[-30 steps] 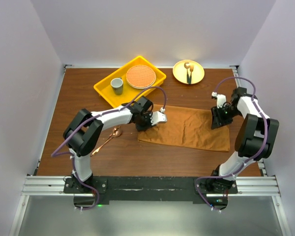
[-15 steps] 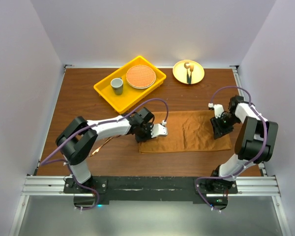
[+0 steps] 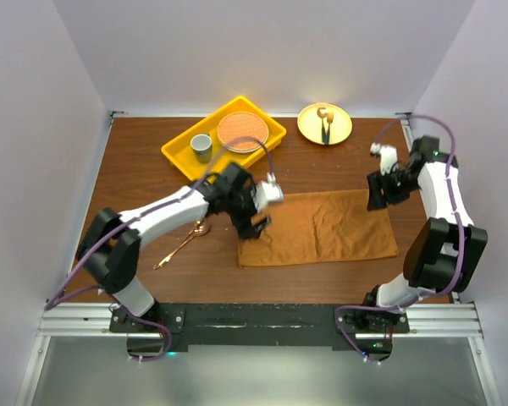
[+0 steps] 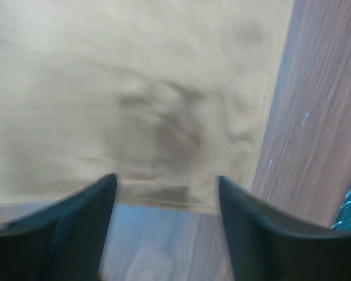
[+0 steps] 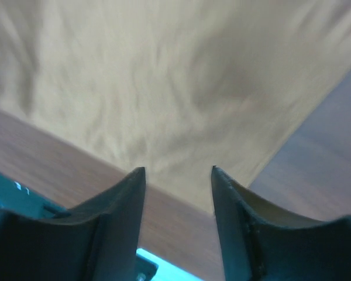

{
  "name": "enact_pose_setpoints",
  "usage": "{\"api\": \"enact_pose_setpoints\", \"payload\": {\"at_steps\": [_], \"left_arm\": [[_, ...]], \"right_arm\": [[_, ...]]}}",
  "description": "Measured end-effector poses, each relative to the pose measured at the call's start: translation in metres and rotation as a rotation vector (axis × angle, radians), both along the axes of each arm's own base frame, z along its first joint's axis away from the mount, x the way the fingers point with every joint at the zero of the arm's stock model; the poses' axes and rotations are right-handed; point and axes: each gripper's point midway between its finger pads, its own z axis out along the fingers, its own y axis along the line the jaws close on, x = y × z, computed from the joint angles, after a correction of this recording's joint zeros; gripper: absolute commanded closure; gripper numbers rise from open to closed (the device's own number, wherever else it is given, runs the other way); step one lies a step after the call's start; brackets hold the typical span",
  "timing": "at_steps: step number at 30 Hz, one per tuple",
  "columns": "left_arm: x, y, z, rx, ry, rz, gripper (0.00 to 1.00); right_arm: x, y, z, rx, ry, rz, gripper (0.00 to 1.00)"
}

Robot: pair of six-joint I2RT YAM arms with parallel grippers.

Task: Fold the napkin into a case and place the utensils inside
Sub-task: Smooth out the rectangle-folded napkin at the center of the board.

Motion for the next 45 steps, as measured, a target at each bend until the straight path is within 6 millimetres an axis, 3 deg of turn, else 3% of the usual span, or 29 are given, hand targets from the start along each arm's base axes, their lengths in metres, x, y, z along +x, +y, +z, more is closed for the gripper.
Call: {"api": "enact_pose_setpoints", "payload": {"at_steps": [2,3,5,7,10,13,15,16,18,19,23,26,36,45], "left_arm": [[0.028,-0.007,0.045,-0.121,-0.054,0.086,0.0],[0.044,-0.011,0.073,-0.189,-0.099,0.131,0.0],[0.073,-0.014,0.145,-0.348,-0.24,0.205,0.0],[0.082,-0.015,0.223,-0.526,-0.398,0.252,0.0],[0.073,-0.014,0.297,-0.718,-0.544,0.25,0.0],[0.075,-0.017,0.323,-0.818,-0.566,0.293,0.0],[0.08,-0.024,0.318,-0.865,-0.518,0.299,0.0],[0.083,-0.029,0.302,-0.87,-0.47,0.307,0.0],[0.085,-0.038,0.26,-0.874,-0.345,0.332,0.0],[0.084,-0.043,0.229,-0.863,-0.245,0.363,0.0],[0.083,-0.062,0.136,-0.853,0.077,0.489,0.0],[0.085,-0.071,0.098,-0.871,0.234,0.586,0.0],[0.115,-0.094,0.044,-0.983,0.44,0.865,0.0],[0.13,-0.096,0.01,-0.975,0.451,1.025,0.0]], "right_arm": [[0.023,0.005,0.029,0.04,-0.095,-0.011,0.09],[0.038,0.009,0.049,0.071,-0.158,-0.02,0.02],[0.066,0.019,0.098,0.138,-0.32,-0.024,0.02],[0.083,0.032,0.148,0.218,-0.484,-0.028,0.02],[0.095,0.055,0.21,0.395,-0.667,-0.081,0.02],[0.102,0.074,0.24,0.593,-0.719,-0.133,0.02],[0.109,0.09,0.242,0.715,-0.676,-0.129,0.02],[0.116,0.098,0.234,0.758,-0.624,-0.137,0.02],[0.123,0.115,0.21,0.803,-0.529,-0.15,0.02],[0.121,0.128,0.19,0.823,-0.465,-0.159,0.02],[0.097,0.167,0.132,0.879,-0.253,-0.196,0.02],[0.084,0.182,0.094,0.899,-0.146,-0.246,0.02],[0.094,0.187,-0.014,0.919,0.07,-0.465,0.02],[0.111,0.188,-0.048,0.932,0.1,-0.499,0.02]]}}
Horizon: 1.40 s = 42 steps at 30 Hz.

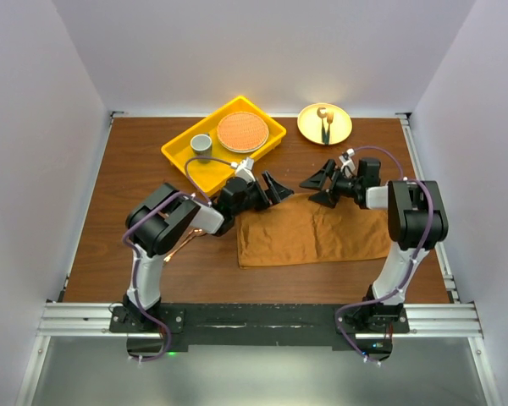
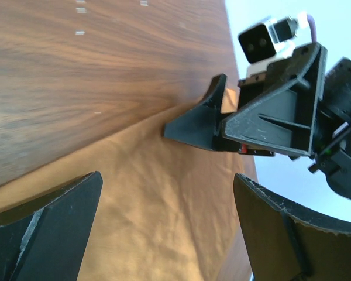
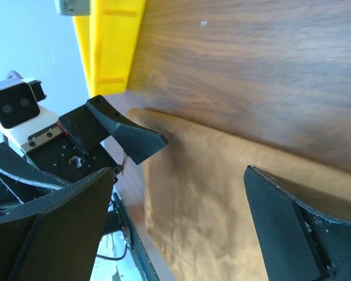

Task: Fold the napkin into a case and place the utensils inside
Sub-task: Smooth out the rectangle-folded napkin at the center of the board.

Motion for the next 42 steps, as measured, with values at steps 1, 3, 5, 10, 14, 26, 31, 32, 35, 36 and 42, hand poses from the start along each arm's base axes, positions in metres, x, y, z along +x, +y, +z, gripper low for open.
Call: {"api": "enact_pose_setpoints", "payload": {"at_steps": [1,3,5,10,14,26,31,32,35,36,42], "left_arm": [[0.002,0.002,-0.004,0.005,0.01,0.013,0.0],[0.006,0.007,-0.014,0.019,0.04,0.043,0.0],[0.008,0.01,-0.017,0.018,0.056,0.06,0.0],[0.012,0.014,-0.018,0.009,0.077,0.09,0.0],[0.012,0.014,-0.018,0.008,0.082,0.094,0.0],[0.013,0.016,-0.019,0.005,0.09,0.099,0.0],[0.013,0.016,-0.019,0.005,0.09,0.098,0.0],[0.013,0.016,-0.019,0.005,0.091,0.098,0.0],[0.013,0.016,-0.019,0.006,0.091,0.097,0.0],[0.013,0.016,-0.019,0.006,0.091,0.097,0.0],[0.013,0.016,-0.019,0.006,0.092,0.096,0.0]], "right_arm": [[0.001,0.0,-0.004,0.001,0.008,0.001,0.02],[0.004,0.001,-0.004,0.005,0.006,0.012,0.02],[0.008,0.0,-0.003,-0.004,-0.01,0.018,0.02],[0.014,-0.008,-0.005,0.001,-0.024,0.045,0.02],[0.02,-0.029,-0.005,0.0,-0.032,0.041,0.02],[0.029,-0.096,-0.007,0.041,-0.062,0.07,0.02],[0.03,-0.118,-0.008,0.066,-0.062,0.077,0.02],[0.031,-0.122,-0.008,0.068,-0.063,0.075,0.02],[0.031,-0.136,-0.008,0.075,-0.068,0.071,0.02],[0.032,-0.14,-0.008,0.08,-0.068,0.069,0.02],[0.035,-0.158,-0.005,0.124,-0.069,0.06,0.02]]}}
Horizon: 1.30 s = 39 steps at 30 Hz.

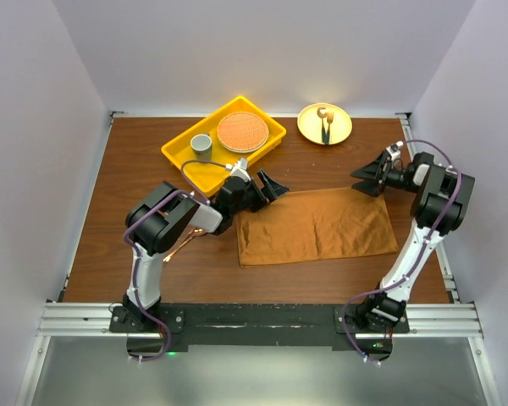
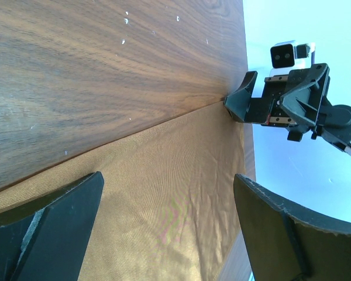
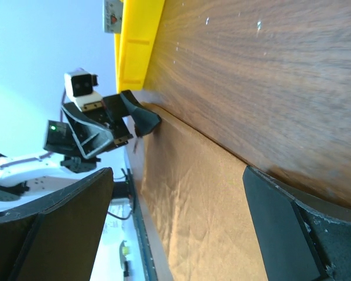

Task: Fold the napkin into a case and place the utensils inside
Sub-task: Smooth out the rectangle-folded napkin at the center of the board.

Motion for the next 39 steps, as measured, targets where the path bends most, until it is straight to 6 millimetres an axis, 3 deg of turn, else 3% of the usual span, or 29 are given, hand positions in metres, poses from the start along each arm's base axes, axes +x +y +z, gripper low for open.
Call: {"api": "enact_pose_setpoints", "payload": {"at_steps": [16,24,30,34,39], "left_arm": [[0.001,0.003,-0.001,-0.007,0.008,-0.012,0.0],[0.0,0.002,0.002,-0.019,0.0,-0.033,0.0],[-0.004,-0.001,0.007,0.006,-0.034,-0.071,0.0],[-0.006,0.001,0.038,0.04,-0.124,-0.096,0.0],[-0.005,0.017,0.097,0.164,-0.331,-0.093,0.0]], "right_arm": [[0.005,-0.031,-0.002,0.024,0.064,-0.077,0.02],[0.009,-0.034,-0.003,-0.032,0.084,-0.111,0.03],[0.01,-0.021,0.006,-0.132,0.053,-0.097,0.02],[0.009,0.004,0.037,-0.211,-0.03,-0.055,0.02],[0.008,0.046,0.079,-0.292,-0.162,0.017,0.02]]}}
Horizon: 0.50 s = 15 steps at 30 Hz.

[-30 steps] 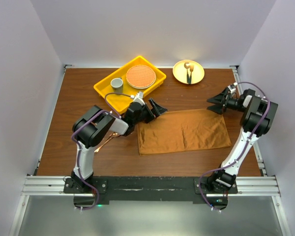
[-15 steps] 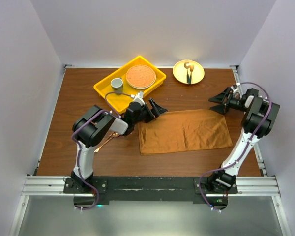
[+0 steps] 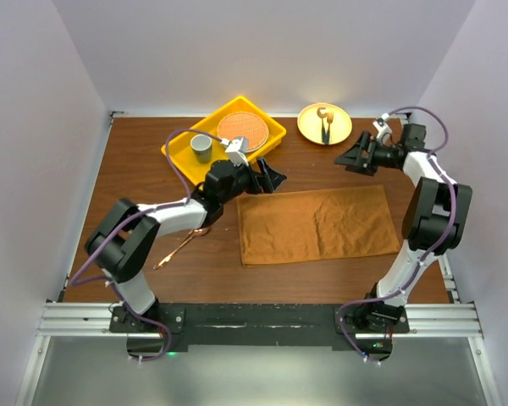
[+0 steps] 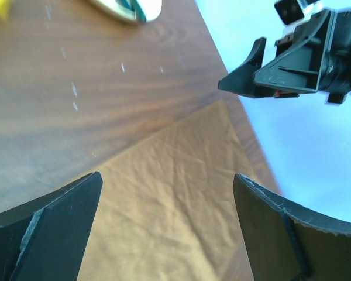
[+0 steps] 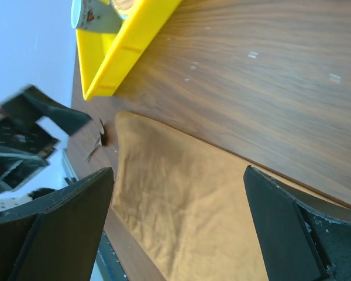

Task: Fold the napkin into a case and place the utensils inside
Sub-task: Smooth out the rectangle-folded napkin at the center of the board.

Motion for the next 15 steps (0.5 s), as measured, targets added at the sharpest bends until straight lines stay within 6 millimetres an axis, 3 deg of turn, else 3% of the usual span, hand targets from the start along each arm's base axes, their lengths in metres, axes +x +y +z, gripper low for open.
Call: {"api": "enact_pose_setpoints", "payload": {"at_steps": [3,5,11,15], "left_arm": [[-0.001,0.011,0.017,0.098,-0.107,0.01,0.0],[-0.002,0.019,0.017,0.186,-0.169,0.014,0.0],[-0.027,0.034,-0.029,0.523,-0.331,-0.035,0.0],[-0.028,0.04,-0.044,0.745,-0.498,-0.053,0.0]], "right_arm": [[-0.005,0.024,0.004,-0.018,-0.013,0.042,0.02],[-0.011,0.04,-0.005,-0.019,0.014,0.061,0.02],[-0.041,0.075,-0.043,-0.015,0.167,0.079,0.02],[-0.046,0.088,-0.052,-0.033,0.193,0.083,0.02]]}}
